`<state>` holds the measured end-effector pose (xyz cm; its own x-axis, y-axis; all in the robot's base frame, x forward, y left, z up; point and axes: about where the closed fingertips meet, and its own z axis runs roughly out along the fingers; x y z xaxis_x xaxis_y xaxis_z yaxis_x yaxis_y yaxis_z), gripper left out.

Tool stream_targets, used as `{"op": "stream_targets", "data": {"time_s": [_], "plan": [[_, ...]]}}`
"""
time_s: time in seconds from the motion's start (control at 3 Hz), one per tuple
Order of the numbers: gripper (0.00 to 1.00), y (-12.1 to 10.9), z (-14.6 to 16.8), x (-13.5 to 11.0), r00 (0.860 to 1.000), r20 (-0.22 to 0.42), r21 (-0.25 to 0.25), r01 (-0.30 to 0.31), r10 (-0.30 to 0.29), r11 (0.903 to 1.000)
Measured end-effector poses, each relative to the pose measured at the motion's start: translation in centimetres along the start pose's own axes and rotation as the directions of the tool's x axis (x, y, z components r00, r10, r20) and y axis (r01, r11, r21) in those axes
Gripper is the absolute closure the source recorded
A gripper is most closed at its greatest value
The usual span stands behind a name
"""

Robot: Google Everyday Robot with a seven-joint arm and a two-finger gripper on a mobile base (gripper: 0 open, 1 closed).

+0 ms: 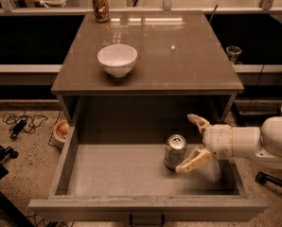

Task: Pick 7up can from top drawer and place on counter

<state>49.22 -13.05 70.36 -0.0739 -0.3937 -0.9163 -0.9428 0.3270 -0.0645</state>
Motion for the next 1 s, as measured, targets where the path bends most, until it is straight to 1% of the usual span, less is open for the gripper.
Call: {"op": "stream_targets", "data": {"time_s": [0.33,0.67,1.0], "plan": [[0.07,0.2,1.9,1.0,1.0,-0.003,-0.034,0.006,-0.006,0.9994],[0.32,0.5,3.5,2.1,0.999,-0.024,-0.054,0.022,-0.023,0.9983],[0.55,0.7,4.2,2.7,0.999,-0.038,-0.057,0.029,-0.031,0.9979]]}}
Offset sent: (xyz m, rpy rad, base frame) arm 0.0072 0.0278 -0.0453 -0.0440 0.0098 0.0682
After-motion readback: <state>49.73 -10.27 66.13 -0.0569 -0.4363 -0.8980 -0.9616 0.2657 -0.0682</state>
